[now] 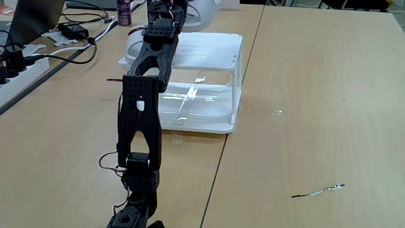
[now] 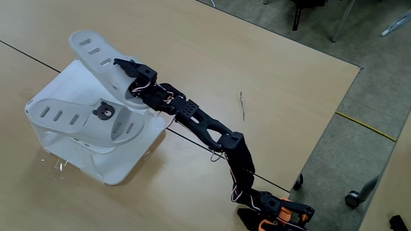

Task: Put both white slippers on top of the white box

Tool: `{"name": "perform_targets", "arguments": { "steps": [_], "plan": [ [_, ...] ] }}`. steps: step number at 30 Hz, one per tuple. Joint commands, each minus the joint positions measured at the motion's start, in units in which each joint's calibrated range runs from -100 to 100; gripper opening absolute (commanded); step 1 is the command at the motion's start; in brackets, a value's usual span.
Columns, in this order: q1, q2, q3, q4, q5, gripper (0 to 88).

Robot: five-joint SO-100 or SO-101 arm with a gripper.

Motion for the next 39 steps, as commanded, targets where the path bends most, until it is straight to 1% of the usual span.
{"name": "perform_targets", "arguments": {
  "steps": [1, 4, 7, 11, 18, 21, 23, 27, 31, 39],
  "plan": [
    [0.5, 3.0, -10.2, -0.3, 0.4, 0.7],
    [0.8, 6.7, -14.3, -0.3, 0.4, 0.7],
    [2.8, 9.1, -16.4, -0.3, 0.4, 0.7],
    [4.3, 9.6, -16.1, -0.3, 0.4, 0.7],
    [4.3, 11.8, -16.5, -0.6, 0.4, 1.3],
    [4.3, 12.9, -16.3, -0.6, 0.4, 10.7],
    [4.3, 13.1, -15.8, -0.6, 0.4, 15.5],
    [3.7, 14.1, -15.4, -0.3, 0.4, 16.1],
    [3.6, 13.5, -9.7, -0.3, 0.4, 16.4],
    [2.7, 11.1, -4.9, 1.2, 0.4, 16.5]
  ]
}}
